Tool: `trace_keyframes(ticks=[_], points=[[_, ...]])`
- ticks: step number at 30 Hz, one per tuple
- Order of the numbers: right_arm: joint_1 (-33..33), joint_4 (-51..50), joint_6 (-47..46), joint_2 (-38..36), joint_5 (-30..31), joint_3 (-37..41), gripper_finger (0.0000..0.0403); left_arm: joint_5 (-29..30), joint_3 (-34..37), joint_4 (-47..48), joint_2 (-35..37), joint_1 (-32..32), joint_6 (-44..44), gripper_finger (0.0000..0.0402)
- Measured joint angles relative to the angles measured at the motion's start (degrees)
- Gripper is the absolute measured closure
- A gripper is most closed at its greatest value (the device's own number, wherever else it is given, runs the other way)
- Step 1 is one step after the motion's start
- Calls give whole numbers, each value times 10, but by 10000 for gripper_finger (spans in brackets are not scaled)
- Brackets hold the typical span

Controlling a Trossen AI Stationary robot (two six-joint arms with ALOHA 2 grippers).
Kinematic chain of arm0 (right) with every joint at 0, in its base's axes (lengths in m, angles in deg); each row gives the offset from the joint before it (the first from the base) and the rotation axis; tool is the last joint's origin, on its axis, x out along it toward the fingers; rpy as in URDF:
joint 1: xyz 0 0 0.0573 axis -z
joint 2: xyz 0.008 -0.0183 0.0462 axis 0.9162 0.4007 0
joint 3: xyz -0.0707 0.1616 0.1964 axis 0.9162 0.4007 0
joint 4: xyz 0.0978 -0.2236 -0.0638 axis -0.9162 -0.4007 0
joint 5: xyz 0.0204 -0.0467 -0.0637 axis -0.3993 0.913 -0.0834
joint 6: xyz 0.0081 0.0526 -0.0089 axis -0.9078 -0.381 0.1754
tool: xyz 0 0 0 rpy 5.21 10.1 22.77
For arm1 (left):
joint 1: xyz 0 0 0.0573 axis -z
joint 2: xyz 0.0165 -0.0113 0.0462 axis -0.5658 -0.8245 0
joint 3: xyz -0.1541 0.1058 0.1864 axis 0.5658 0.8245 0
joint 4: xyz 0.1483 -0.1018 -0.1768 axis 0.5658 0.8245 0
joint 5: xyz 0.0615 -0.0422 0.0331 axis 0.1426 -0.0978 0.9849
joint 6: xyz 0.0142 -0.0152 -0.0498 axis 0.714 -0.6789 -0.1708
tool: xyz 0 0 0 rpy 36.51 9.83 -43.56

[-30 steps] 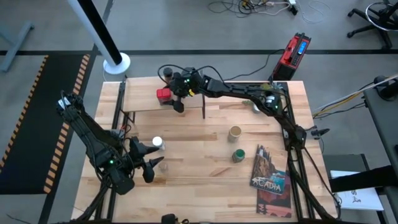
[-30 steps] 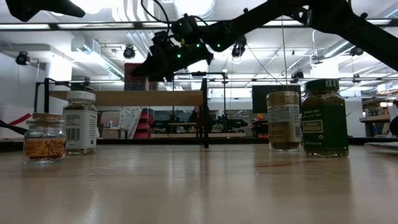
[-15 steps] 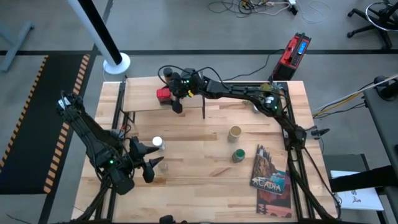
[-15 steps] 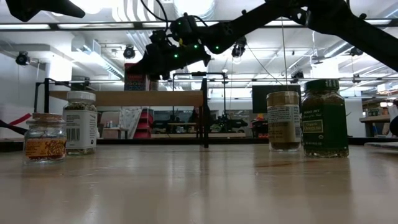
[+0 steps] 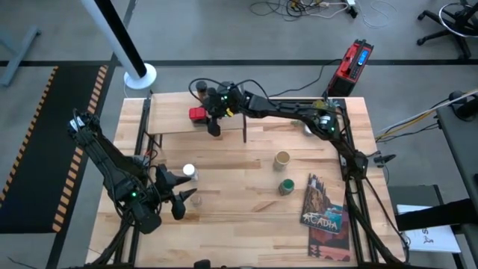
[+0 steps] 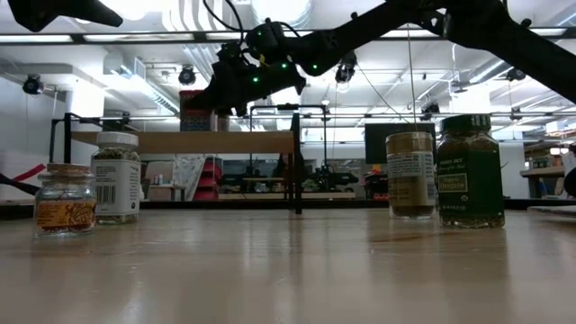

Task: Shelf spices
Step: Remove the red seasoning can from the shelf

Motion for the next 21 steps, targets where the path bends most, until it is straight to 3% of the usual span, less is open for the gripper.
trace_keyframes(ticks=[11,21], points=[[-27,-166,42,-109,0,1,220,-2,0,8,0,0,0,198],[-55,-258,61,-152,0,0,221,1,11,2,0,0,-18,198]])
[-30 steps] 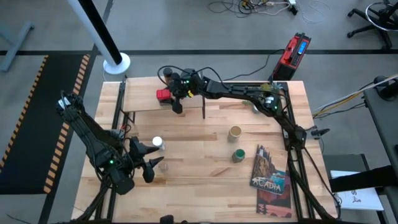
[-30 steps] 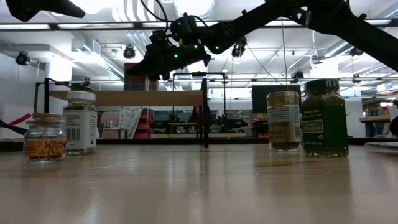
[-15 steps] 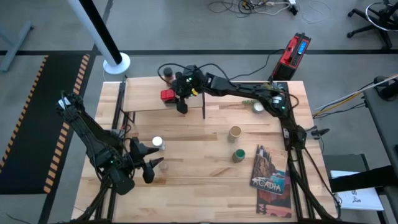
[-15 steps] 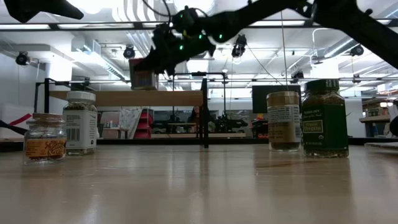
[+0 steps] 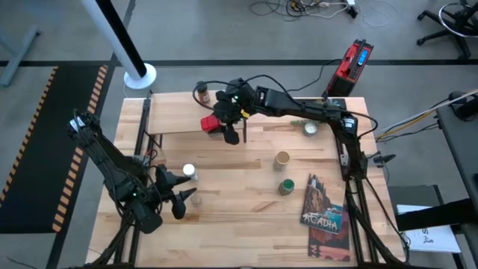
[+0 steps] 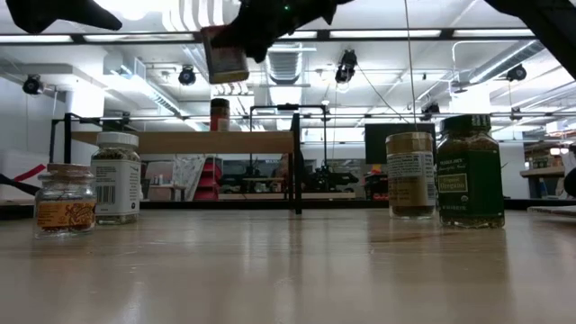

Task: Shelf spices
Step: Remove the red seasoning can from the shelf

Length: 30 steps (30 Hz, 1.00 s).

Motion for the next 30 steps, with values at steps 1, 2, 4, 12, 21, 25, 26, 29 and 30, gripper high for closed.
trace_keyframes(ticks=[1,2,4,12,21,25,26,29,30], points=[[-1,-15,0,0,0,0,221,0,5,-5,0,0,-2,198],[-3,-30,0,-1,-2,0,221,0,10,-14,0,0,-2,198],[-9,-62,1,-1,-6,1,221,-3,26,-37,0,0,-3,198],[-43,-135,27,-3,-11,5,221,2,72,-87,0,0,-3,198],[-78,-159,22,-4,-38,6,221,31,71,-91,0,0,29,198],[-90,-181,18,-4,-38,7,221,48,71,-91,0,0,38,198],[-93,-185,16,-4,-38,7,221,51,71,-90,0,0,38,198],[-104,-193,15,-4,-38,10,221,51,72,-91,0,0,38,198],[-108,-193,16,-4,-38,13,221,51,72,-91,0,0,38,198]])
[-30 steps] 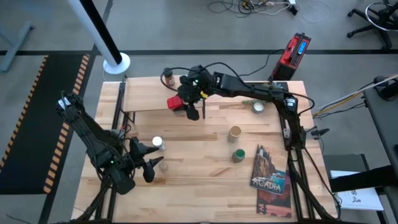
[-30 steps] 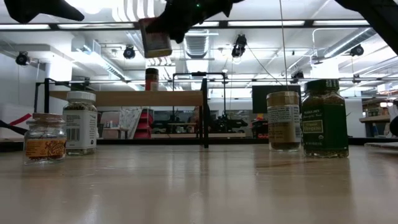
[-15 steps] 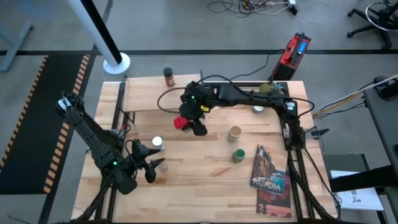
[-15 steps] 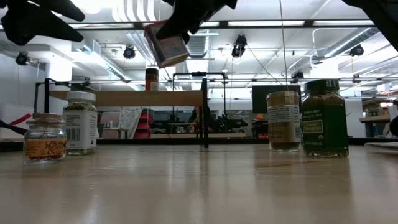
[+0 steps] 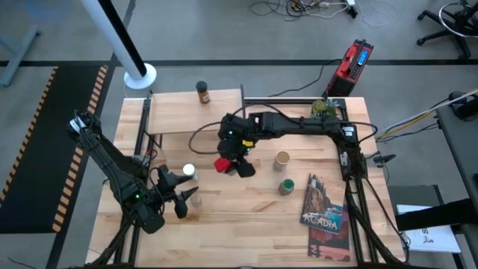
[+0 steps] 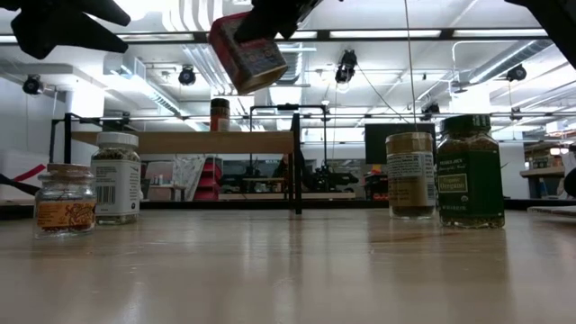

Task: Shelf spices
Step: Remove the red seasoning can from the shelf

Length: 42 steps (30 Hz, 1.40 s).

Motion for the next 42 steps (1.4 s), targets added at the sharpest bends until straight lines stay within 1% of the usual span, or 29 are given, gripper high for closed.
trace_keyframes(ticks=[12,18,22,28,30,32,35,39,42], points=[[-50,-5,-22,-3,1,54,221,-5,0,-15,0,0,0,198],[-76,70,-51,-39,2,123,221,-7,0,-17,0,0,0,198],[-82,149,-83,-78,27,190,221,-7,0,-19,0,0,0,198],[-84,330,-143,-149,51,328,221,-8,0,-23,0,0,0,198],[-87,381,-157,-168,79,376,221,-8,0,-24,0,0,2,198],[-90,437,-159,-183,120,418,221,-8,0,-25,0,0,8,198],[-93,505,-164,-197,165,466,221,-5,0,-28,0,0,13,198],[-92,587,-181,-197,198,521,221,-4,0,-28,0,0,21,198],[-92,659,-200,-190,241,564,221,0,0,-28,0,-1,24,198]])
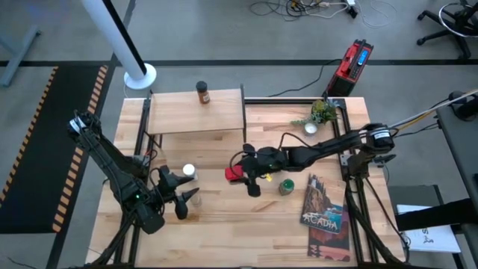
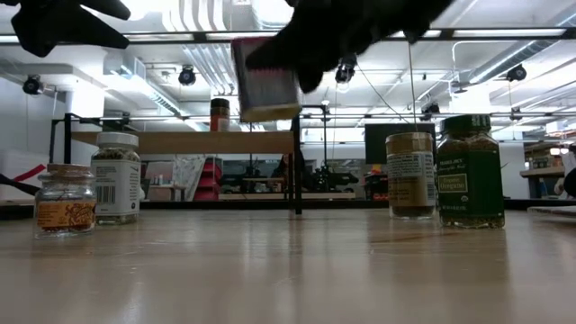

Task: Shelf spices
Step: Remove the red seasoning can from the shelf

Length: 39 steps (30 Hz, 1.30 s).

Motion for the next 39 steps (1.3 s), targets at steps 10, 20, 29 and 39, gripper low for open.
trace_keyframes(ticks=[10,20,29,39], points=[[-1,84,-37,17,94,69,221,7,0,0,0,-5,2,198],[-8,100,-38,99,87,5,221,16,0,0,0,-8,2,198],[-13,111,-43,141,135,-39,221,12,0,-1,0,-8,4,198],[-11,153,-69,163,170,-10,221,11,0,-4,0,-8,13,198]])
